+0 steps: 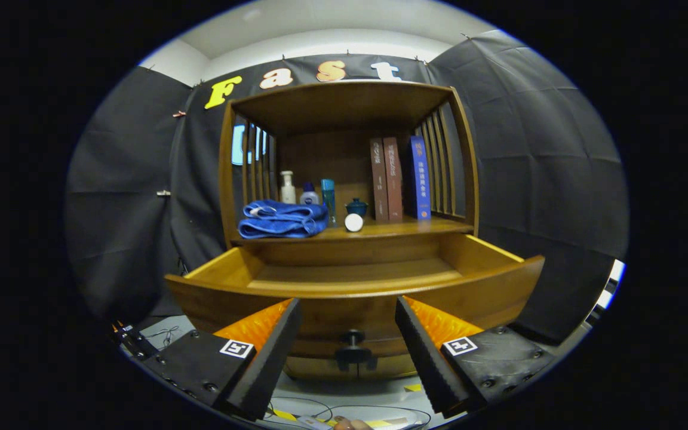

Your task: Pull open the drawer, take out the items inside it, and place them on the countertop above the cabinet.

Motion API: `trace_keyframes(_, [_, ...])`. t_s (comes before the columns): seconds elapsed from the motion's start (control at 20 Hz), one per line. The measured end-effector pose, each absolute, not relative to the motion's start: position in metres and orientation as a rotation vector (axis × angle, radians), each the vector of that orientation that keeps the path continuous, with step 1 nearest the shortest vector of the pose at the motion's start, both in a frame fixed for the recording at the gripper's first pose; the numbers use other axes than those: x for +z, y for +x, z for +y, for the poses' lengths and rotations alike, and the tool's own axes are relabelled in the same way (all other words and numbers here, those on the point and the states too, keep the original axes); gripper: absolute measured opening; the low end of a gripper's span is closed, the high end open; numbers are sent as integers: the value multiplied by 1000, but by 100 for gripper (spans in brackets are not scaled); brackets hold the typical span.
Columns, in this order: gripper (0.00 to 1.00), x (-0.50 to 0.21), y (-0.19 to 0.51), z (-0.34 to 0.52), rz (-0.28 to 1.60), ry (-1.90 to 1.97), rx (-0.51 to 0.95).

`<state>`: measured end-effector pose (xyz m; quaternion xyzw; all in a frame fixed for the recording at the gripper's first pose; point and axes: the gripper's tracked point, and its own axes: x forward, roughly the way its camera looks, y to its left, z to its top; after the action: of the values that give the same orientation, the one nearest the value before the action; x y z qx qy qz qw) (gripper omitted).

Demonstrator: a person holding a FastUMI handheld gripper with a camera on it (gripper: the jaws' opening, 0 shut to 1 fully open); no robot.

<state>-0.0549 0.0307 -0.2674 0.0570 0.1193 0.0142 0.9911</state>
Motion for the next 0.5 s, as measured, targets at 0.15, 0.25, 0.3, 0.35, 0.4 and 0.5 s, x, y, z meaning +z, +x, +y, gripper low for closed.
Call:
trace_keyframes(0.15, [99, -289, -48, 32, 281, 133, 36])
trace_keyframes(0.25, [99, -293, -44, 33, 289, 112, 43])
trace_keyframes(0.3, [99, -294, -41, 34, 290, 104, 44])
trace_keyframes(0.35, [99, -295, -41, 33, 298, 105, 35])
trace_keyframes(0.4, [99, -293, -43, 30, 292, 109, 29])
trace_keyframes(0.5, [97, -294, -39, 30, 286, 119, 24])
